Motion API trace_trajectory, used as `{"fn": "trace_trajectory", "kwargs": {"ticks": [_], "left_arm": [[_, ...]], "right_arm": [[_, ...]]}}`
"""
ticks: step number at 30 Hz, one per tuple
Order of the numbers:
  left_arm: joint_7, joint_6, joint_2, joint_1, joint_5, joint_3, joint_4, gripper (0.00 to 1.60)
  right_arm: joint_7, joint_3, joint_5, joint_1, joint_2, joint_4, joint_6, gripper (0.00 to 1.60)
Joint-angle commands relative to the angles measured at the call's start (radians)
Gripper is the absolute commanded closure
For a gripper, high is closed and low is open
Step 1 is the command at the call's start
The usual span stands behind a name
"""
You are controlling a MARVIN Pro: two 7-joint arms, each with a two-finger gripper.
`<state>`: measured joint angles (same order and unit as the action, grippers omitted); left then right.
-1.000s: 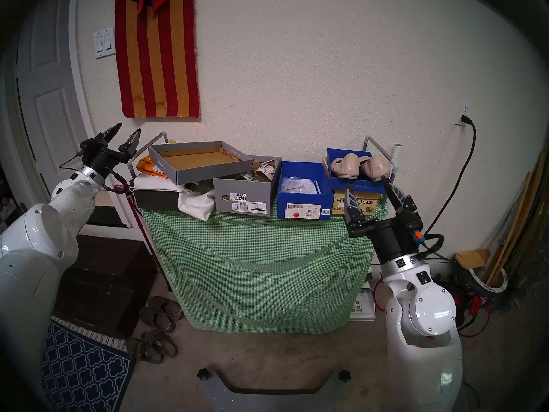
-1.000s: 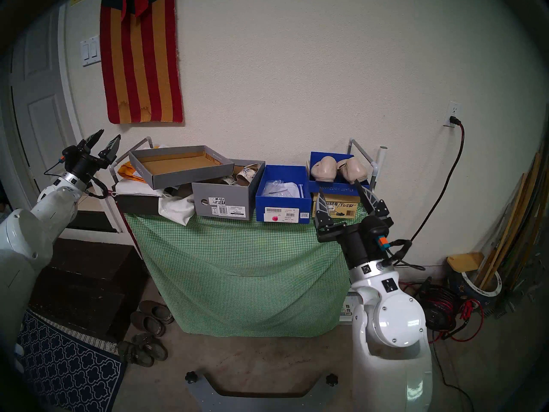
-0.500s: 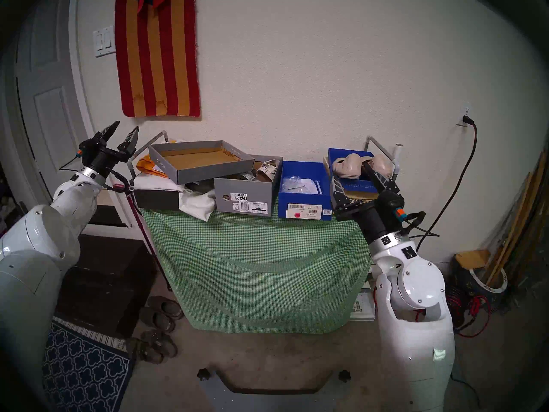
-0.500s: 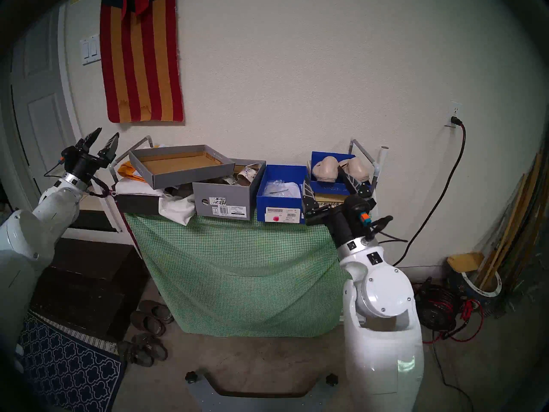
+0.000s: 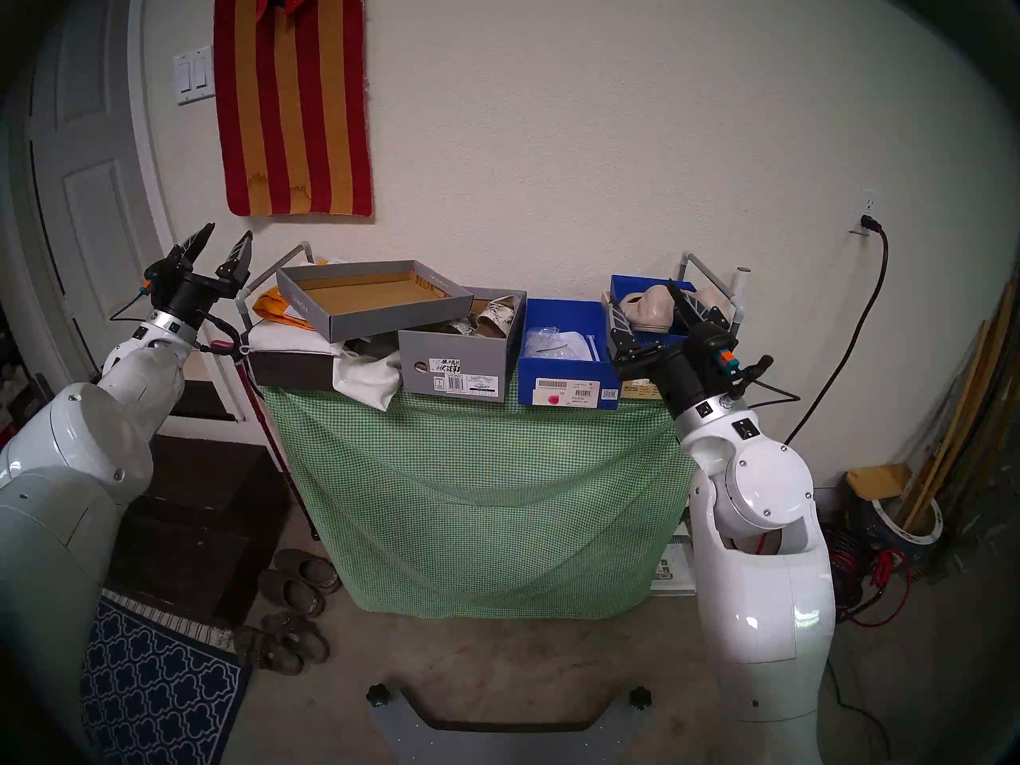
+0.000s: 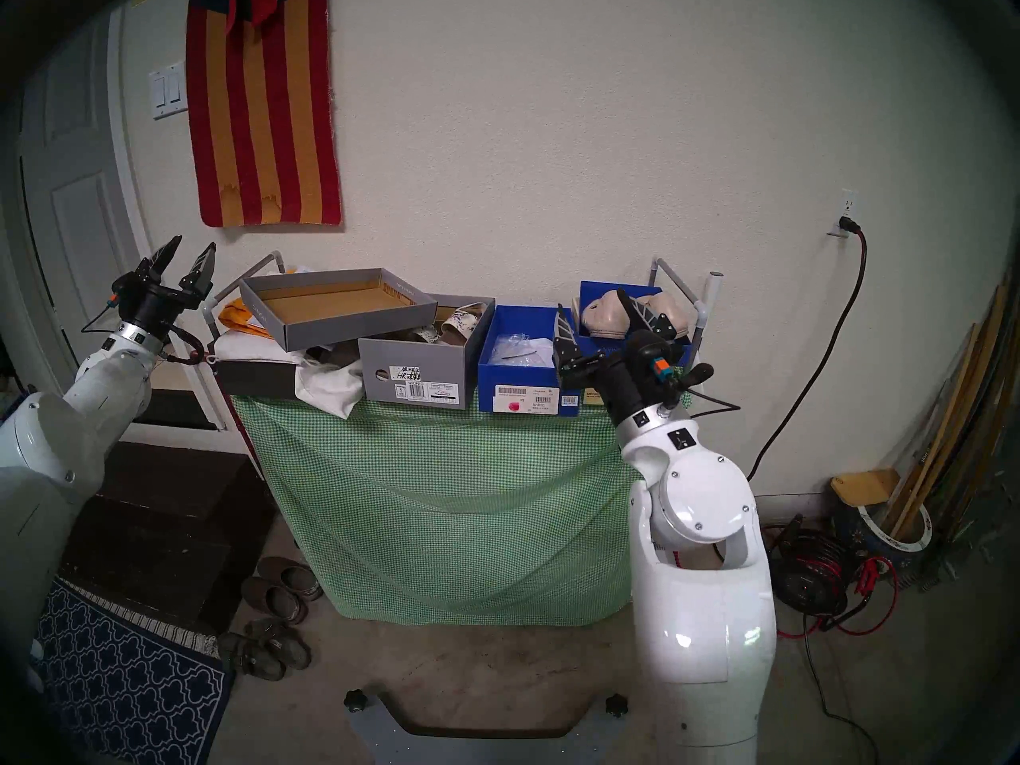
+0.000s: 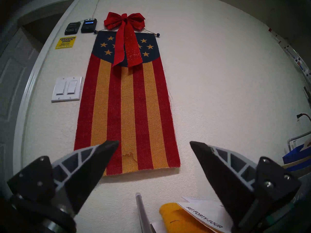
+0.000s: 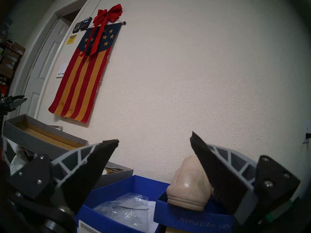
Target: Put shoes into shoe box
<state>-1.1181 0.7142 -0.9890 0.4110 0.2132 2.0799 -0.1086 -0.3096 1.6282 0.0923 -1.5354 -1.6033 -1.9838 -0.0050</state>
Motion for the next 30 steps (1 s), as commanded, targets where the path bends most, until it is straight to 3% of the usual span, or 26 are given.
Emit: {"fn": "trace_trajectory", "kwargs": {"ticks": [1,16,27,28,30], "left_arm": [[-0.005,0.019,-0.005,0.001,0.005,0.005,-0.005,0.0],[0.032,0.06,-0.02,0.012,0.012,0.017,-0.015,0.0],[0.061,0.09,-0.031,0.021,0.015,0.023,-0.025,0.0],[0.064,0.092,-0.032,0.021,0.015,0.023,-0.026,0.0],[0.07,0.098,-0.034,0.023,0.015,0.024,-0.029,0.0]], "right_arm": [[0.021,0.014,0.0,0.083,-0.01,0.05,0.033,0.0],[0.04,0.004,0.008,0.146,-0.03,0.176,0.103,0.0],[0.055,0.001,-0.004,0.185,-0.044,0.201,0.129,0.0],[0.056,0.001,-0.005,0.188,-0.044,0.202,0.131,0.08],[0.058,0.0,-0.008,0.194,-0.046,0.205,0.136,0.85]]}}
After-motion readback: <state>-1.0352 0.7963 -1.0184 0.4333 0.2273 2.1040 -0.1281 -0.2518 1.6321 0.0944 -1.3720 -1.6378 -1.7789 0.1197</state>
